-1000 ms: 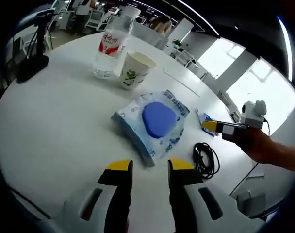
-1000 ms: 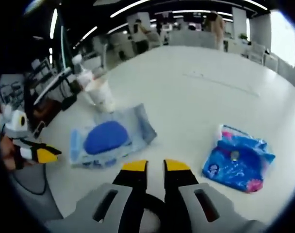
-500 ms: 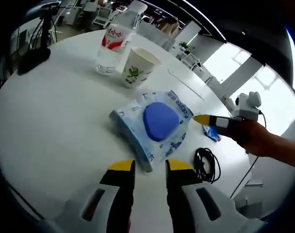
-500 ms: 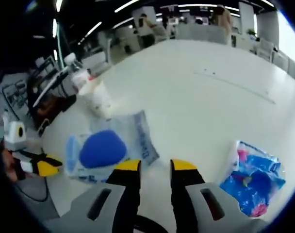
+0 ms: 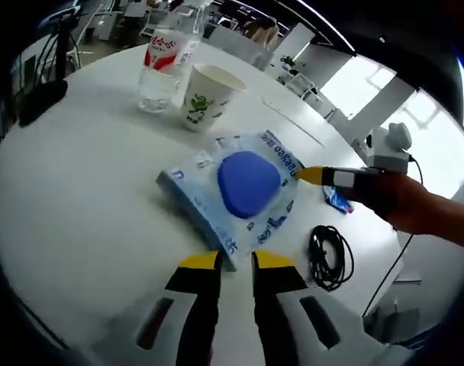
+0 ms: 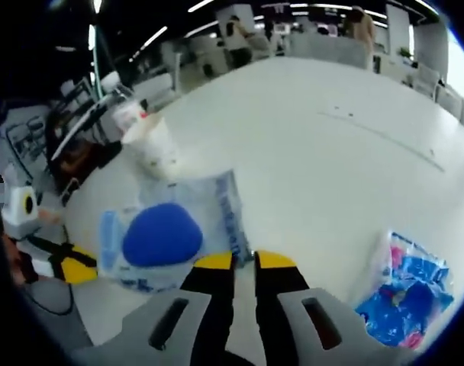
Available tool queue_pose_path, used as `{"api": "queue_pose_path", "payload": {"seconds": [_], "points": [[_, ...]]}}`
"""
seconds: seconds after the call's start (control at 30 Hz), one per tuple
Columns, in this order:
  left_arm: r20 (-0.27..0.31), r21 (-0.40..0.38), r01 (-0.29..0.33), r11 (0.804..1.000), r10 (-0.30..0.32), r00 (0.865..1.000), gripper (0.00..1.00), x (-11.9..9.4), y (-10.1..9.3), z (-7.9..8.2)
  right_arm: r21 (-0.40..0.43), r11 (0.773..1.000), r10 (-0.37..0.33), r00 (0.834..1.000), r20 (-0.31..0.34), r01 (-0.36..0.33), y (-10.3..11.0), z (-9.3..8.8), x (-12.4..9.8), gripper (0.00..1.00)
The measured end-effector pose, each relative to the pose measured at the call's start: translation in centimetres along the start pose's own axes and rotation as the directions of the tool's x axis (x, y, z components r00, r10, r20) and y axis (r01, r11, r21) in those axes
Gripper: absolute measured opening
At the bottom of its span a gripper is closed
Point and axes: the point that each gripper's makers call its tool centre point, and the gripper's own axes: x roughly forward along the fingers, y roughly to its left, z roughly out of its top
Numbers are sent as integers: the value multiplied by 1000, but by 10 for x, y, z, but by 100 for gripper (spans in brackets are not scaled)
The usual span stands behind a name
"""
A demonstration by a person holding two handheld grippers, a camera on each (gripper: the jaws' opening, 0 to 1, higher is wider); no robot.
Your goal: Arrange the tabletop items into an orderly group along one side of the table until the central work area is clear of visible clutter.
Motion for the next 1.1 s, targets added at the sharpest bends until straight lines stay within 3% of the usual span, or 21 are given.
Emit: {"api": "queue_pose_path", "payload": {"seconds": [0.07,0.37,0.7,1.1], "points": [[-4,11,-14,1000,14,1000,3,0,4,0,0,1000,5,1000,5,-5,-1,0,-3,1],[-8,0,-10,1000,10,1000,0,0,2,-1,0,1000,14,1000,10,-14,-2,-6,-11,0],[-3,12,1,1000,-1,1000,0,-3,1,1,21,1000,19,998,54,-20,-3,-16,-36,0],[-15,58,47,997,-46,999,0,7,-16,10,84,996,-32,995,97,24,-12,-37,-68,0]]}}
